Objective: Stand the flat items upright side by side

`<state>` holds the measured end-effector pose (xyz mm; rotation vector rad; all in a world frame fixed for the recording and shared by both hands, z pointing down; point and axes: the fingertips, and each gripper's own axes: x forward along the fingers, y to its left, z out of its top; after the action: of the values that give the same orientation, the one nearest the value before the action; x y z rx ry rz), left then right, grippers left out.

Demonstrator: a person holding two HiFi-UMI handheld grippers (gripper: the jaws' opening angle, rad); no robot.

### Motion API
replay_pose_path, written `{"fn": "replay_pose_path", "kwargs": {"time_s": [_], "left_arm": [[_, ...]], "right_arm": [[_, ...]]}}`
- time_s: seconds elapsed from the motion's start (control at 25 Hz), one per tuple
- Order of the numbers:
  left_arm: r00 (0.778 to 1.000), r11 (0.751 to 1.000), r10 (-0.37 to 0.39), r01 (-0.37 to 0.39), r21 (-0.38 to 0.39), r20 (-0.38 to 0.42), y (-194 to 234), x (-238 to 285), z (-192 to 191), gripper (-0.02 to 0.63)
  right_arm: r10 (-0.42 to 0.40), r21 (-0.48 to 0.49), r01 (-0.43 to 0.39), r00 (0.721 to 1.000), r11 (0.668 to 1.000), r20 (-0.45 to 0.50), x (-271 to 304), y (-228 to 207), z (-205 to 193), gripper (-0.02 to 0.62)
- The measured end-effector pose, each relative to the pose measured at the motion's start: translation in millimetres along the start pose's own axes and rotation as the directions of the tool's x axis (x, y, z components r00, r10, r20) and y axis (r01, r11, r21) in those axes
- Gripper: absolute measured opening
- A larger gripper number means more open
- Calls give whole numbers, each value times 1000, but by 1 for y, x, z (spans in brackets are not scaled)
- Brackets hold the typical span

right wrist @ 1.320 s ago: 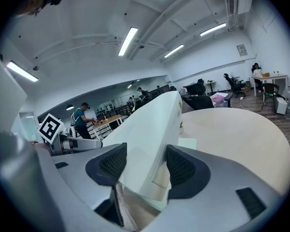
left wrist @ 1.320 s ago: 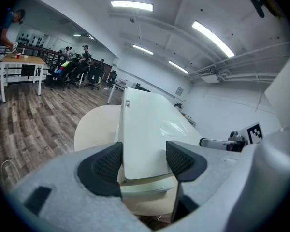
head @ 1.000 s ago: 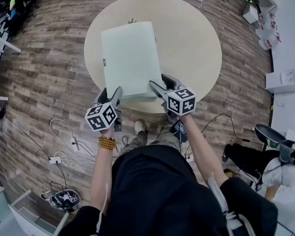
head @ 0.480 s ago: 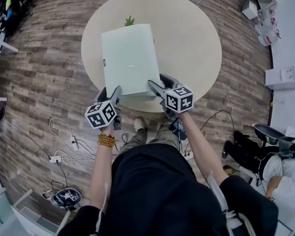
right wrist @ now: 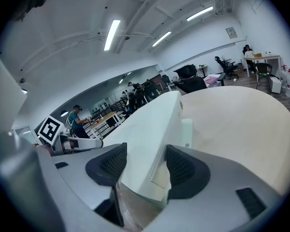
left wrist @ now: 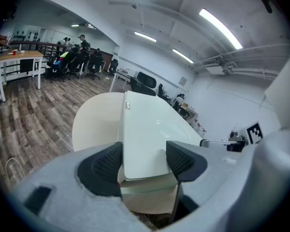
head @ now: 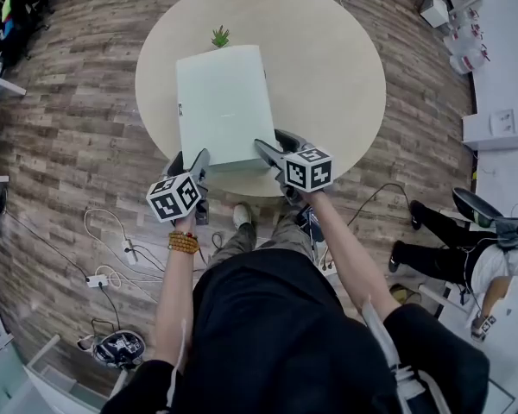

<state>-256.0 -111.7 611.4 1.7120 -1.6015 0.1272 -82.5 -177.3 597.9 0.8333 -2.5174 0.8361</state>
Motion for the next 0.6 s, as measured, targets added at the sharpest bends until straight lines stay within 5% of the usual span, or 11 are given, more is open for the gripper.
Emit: {"fn": "replay_pose_path", "kwargs": {"time_s": [0.6], "left_arm": [[999,1000,15,-14,5,-48,9,15,-14,288]], "right_arm": [[-5,80,8,999,997,-43,12,-14,-22,259]]}}
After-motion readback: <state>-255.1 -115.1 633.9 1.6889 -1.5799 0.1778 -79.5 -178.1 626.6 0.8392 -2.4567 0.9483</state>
